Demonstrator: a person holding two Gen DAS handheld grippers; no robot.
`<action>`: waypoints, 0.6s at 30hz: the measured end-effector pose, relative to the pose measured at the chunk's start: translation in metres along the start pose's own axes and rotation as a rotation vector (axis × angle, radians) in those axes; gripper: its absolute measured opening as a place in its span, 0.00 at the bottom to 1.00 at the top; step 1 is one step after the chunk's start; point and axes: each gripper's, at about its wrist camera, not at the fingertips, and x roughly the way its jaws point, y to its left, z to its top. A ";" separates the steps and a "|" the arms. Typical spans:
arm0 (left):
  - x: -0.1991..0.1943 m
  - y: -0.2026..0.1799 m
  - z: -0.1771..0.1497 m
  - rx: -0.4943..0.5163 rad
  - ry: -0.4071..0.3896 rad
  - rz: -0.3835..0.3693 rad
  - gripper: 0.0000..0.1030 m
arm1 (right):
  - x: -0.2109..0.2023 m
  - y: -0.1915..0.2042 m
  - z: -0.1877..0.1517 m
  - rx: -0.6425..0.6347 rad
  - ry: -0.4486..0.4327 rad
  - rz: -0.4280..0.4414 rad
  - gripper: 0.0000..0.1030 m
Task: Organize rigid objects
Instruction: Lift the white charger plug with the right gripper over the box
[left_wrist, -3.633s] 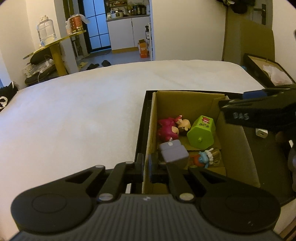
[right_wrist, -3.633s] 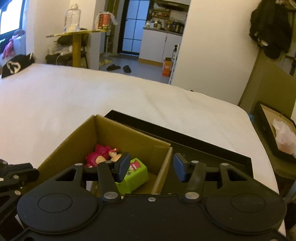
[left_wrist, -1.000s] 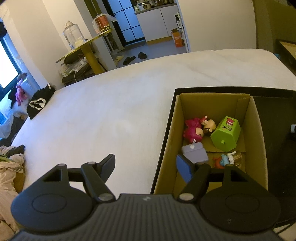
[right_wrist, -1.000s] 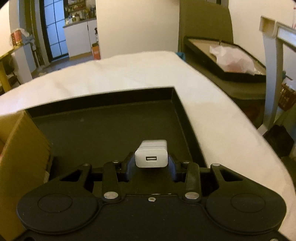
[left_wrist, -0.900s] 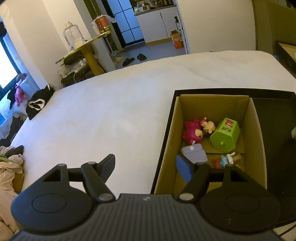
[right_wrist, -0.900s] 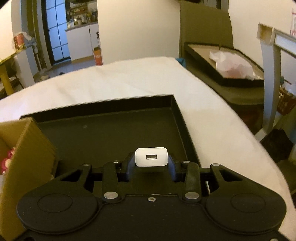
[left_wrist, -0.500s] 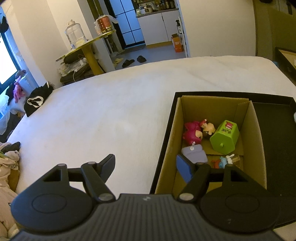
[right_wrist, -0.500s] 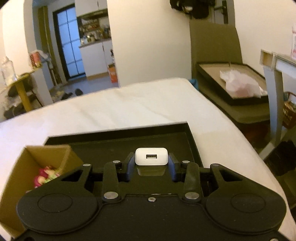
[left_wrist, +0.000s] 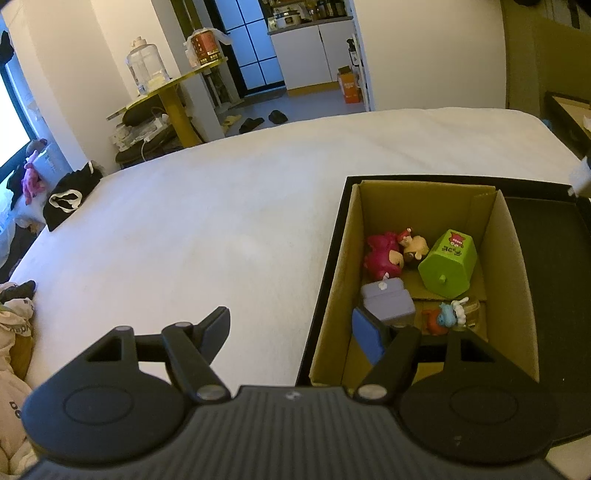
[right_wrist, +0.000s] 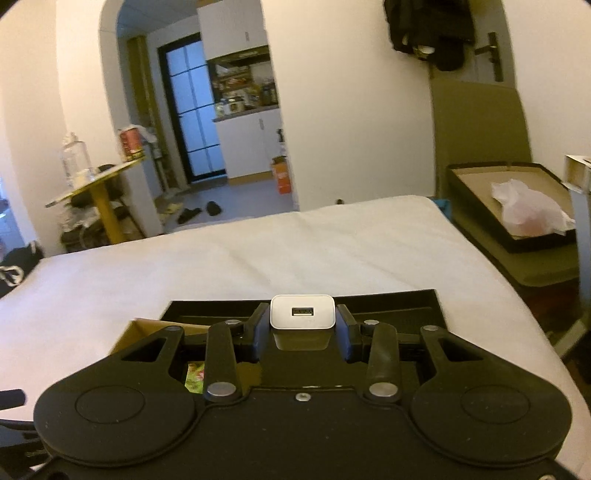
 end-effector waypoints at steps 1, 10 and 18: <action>0.001 0.001 0.000 -0.002 0.000 -0.004 0.70 | 0.001 0.002 0.000 -0.006 0.002 0.010 0.35; 0.008 0.009 -0.004 -0.031 0.007 -0.054 0.69 | 0.008 0.028 0.002 -0.021 0.019 0.087 0.35; 0.013 0.021 -0.009 -0.083 0.006 -0.104 0.69 | 0.014 0.056 -0.005 -0.030 0.093 0.191 0.35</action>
